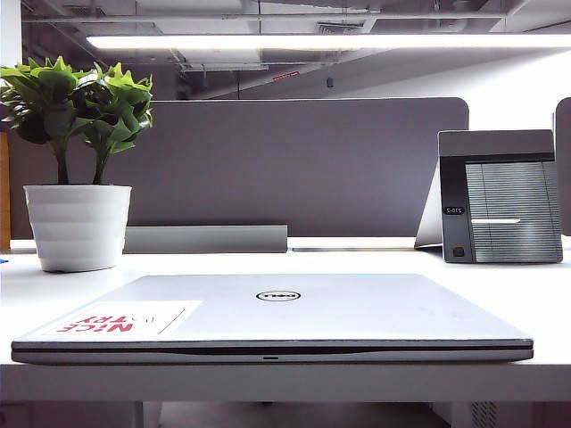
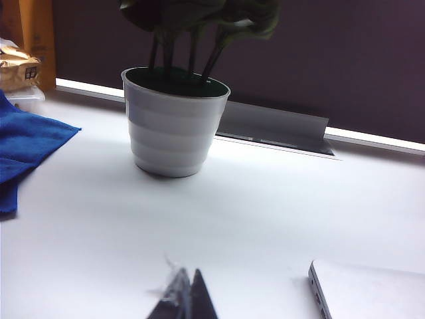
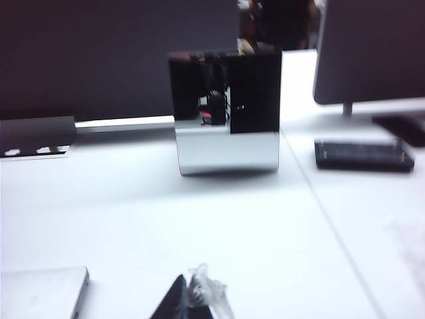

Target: Close the laptop lid.

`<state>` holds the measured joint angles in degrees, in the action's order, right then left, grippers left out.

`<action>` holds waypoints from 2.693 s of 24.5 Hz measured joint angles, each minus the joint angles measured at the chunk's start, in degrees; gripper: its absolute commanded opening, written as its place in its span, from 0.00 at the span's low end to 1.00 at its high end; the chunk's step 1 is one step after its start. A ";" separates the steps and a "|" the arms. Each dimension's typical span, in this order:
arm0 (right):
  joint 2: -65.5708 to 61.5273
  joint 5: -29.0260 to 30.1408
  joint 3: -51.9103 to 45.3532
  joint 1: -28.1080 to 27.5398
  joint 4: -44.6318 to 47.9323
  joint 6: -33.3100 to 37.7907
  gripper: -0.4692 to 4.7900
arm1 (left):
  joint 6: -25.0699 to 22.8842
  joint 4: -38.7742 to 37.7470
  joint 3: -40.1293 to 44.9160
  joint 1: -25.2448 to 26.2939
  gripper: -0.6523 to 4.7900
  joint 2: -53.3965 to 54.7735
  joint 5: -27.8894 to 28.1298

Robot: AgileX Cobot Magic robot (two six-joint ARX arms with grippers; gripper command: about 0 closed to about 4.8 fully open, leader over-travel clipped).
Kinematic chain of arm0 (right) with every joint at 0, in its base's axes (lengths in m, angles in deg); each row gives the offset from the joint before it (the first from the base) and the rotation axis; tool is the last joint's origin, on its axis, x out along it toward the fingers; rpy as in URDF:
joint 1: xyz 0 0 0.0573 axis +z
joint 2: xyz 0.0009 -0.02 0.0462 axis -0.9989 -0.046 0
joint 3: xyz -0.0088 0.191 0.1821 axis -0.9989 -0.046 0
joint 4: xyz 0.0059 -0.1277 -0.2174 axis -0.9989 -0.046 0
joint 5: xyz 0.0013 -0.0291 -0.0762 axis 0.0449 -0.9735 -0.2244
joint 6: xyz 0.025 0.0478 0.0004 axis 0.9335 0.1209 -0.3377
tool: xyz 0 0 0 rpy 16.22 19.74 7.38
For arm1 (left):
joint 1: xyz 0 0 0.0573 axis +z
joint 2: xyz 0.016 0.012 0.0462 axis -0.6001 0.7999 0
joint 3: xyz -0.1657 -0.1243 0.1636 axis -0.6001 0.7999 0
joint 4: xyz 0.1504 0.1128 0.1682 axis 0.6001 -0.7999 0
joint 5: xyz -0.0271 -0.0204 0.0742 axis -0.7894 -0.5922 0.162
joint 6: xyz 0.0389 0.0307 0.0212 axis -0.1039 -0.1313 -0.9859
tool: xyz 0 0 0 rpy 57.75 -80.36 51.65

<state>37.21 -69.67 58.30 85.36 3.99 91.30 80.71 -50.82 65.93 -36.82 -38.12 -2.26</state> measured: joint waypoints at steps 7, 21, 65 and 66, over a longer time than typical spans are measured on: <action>1.75 2.51 -20.09 -0.44 23.10 7.43 0.08 | 0.02 0.00 0.00 0.00 0.11 0.00 0.00; 1.81 2.49 -28.09 -1.38 31.69 8.04 0.08 | 0.00 0.00 0.00 0.00 0.11 0.00 0.00; 6.23 1.16 -28.11 0.96 28.20 6.75 0.08 | 0.00 0.00 0.00 0.00 0.11 -0.02 0.00; 6.23 1.16 -28.11 0.96 28.20 6.73 0.08 | 0.00 0.00 0.00 0.00 0.11 -0.02 0.00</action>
<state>43.44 -68.51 30.19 86.32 32.18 98.03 80.71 -50.82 65.93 -36.82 -38.14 -2.26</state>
